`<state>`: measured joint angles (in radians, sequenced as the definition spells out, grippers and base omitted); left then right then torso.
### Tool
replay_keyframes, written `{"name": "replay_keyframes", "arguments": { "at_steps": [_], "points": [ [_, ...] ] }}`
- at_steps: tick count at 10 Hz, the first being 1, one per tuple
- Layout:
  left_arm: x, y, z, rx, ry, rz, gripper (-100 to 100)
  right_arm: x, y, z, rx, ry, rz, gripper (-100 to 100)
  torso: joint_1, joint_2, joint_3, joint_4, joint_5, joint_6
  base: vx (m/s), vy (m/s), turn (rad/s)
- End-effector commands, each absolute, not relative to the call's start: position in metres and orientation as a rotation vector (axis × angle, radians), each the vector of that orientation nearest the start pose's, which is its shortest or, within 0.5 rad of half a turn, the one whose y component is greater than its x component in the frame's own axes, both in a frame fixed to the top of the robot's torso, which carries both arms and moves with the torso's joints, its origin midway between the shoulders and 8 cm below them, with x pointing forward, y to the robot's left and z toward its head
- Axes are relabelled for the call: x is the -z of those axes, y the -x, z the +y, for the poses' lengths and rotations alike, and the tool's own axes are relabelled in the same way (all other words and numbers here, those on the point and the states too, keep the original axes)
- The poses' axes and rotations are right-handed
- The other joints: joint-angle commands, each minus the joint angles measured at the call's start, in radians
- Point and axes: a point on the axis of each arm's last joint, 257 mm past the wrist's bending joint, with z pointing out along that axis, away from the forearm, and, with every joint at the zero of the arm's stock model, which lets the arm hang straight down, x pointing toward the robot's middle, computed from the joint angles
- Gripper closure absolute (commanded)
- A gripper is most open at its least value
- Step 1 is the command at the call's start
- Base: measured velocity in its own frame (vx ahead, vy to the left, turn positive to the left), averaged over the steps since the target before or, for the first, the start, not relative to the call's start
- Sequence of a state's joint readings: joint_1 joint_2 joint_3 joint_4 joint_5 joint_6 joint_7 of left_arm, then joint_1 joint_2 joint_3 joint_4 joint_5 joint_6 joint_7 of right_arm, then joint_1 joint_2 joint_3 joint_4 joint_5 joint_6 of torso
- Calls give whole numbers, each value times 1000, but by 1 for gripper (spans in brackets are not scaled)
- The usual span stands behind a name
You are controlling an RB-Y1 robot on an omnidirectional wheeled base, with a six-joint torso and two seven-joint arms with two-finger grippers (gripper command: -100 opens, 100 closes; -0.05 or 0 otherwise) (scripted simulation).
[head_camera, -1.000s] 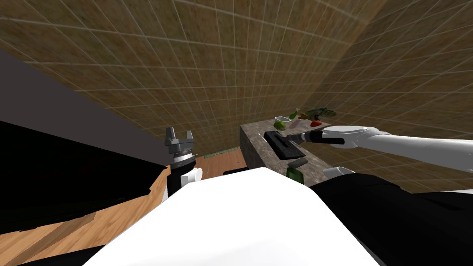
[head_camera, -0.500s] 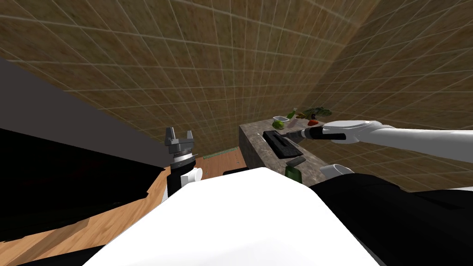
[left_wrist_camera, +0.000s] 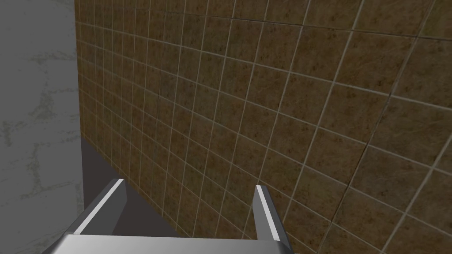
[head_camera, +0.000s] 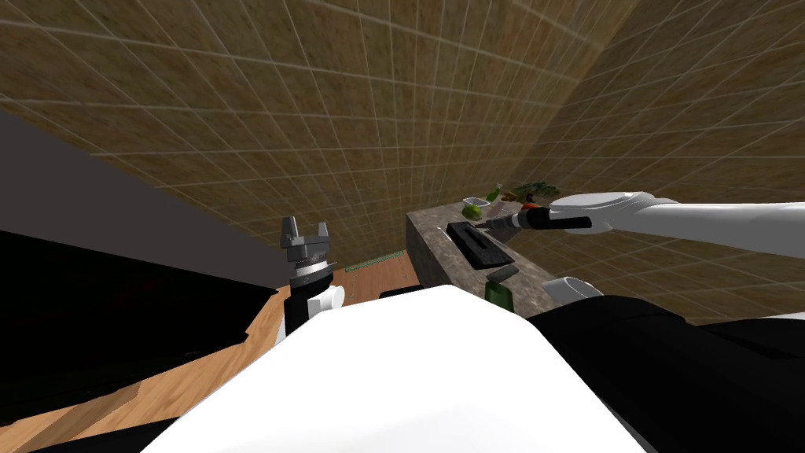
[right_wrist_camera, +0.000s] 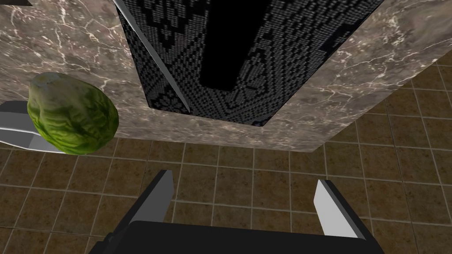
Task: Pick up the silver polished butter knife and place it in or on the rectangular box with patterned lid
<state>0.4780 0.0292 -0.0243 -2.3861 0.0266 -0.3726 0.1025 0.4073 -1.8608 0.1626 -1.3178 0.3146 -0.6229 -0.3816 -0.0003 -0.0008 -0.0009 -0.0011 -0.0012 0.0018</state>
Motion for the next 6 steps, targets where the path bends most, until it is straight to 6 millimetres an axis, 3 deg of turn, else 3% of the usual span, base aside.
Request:
{"name": "replay_keyframes", "arguments": {
  "at_steps": [1, 6],
  "points": [
    [-54, -345, 267, 1449, 697, 596, 0, 135, -397, -592, -70, 220, 2358, 0, 0, 0, 0, 0, 0, 0, 0, 0, 0],
    [-54, -345, 267, 1449, 697, 596, 0, 135, -397, -592, -70, 220, 2358, 0, 0, 0, 0, 0, 0, 0, 0, 0, 0]
  ]
}}
